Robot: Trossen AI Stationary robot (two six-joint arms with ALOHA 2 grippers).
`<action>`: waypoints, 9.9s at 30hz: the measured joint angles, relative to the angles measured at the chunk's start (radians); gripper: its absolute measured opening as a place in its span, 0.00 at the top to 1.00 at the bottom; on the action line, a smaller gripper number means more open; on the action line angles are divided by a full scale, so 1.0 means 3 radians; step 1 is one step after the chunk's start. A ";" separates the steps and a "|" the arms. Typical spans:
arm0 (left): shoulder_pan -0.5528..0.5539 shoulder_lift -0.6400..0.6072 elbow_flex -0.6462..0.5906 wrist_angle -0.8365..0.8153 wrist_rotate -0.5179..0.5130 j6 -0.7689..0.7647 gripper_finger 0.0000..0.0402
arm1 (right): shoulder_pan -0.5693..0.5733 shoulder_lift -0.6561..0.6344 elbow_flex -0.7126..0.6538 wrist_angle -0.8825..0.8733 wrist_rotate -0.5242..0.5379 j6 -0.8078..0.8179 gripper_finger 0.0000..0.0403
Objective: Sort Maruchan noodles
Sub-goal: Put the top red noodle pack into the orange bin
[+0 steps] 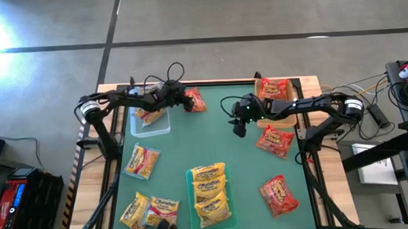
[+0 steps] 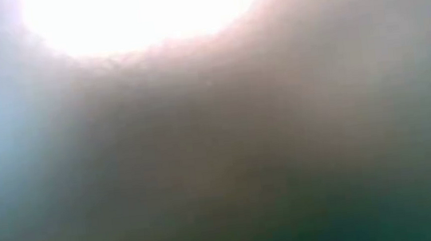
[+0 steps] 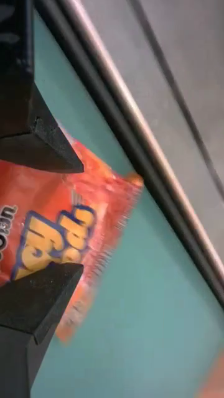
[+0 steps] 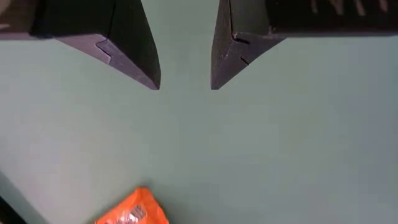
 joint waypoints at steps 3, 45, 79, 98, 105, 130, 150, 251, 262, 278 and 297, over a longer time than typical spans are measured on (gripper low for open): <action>-0.0002 0.0068 -0.0001 -0.0033 -0.0006 -0.0010 0.43 | 0.0000 0.0000 0.0000 -0.0024 0.0004 -0.0027 0.67; -0.0083 -0.0442 -0.0084 -0.0981 -0.0395 0.0600 0.44 | 0.0001 0.0000 -0.0003 -0.0159 -0.0001 -0.0142 0.67; -0.1878 -0.1707 0.0095 -0.4892 -0.0164 -0.2007 0.44 | 0.0001 0.0000 -0.0003 -0.0154 0.0001 -0.0085 0.67; -0.1586 -0.1707 -0.0206 -0.4786 -0.1080 -0.1957 0.44 | 0.0001 0.0000 -0.0003 -0.0132 0.0003 -0.0085 0.67; -0.1327 -0.1707 -0.0206 -0.4611 -0.1372 -0.1843 0.44 | 0.0001 0.0000 -0.0003 -0.0132 0.0003 -0.0084 0.67; -0.1341 -0.1136 0.0193 -0.2369 -0.0697 -0.0899 0.44 | 0.0001 -0.0001 -0.0003 0.0218 0.0010 -0.0813 0.67; -0.1110 0.0068 0.0668 -0.1898 -0.0718 -0.0316 0.44 | 0.0000 -0.0001 -0.0003 0.0294 0.0014 -0.0636 0.67; -0.0996 0.0206 0.0579 -0.1276 -0.0141 -0.0281 0.44 | -0.0636 0.0435 0.0191 0.0639 -0.0544 0.0184 0.48; -0.0985 0.0249 0.0579 -0.1273 -0.0132 -0.0283 0.44 | -0.0865 0.0451 0.0192 0.0642 -0.0552 0.0855 0.43; -0.0935 0.0680 0.0619 -0.0804 -0.0068 -0.0280 0.44 | -0.0874 0.0622 0.0193 0.0742 -0.0168 0.0674 0.43; -0.0922 0.0760 0.0610 -0.0741 -0.0079 -0.0301 0.44 | -0.0895 0.0681 0.0310 0.0723 -0.1128 0.1197 0.23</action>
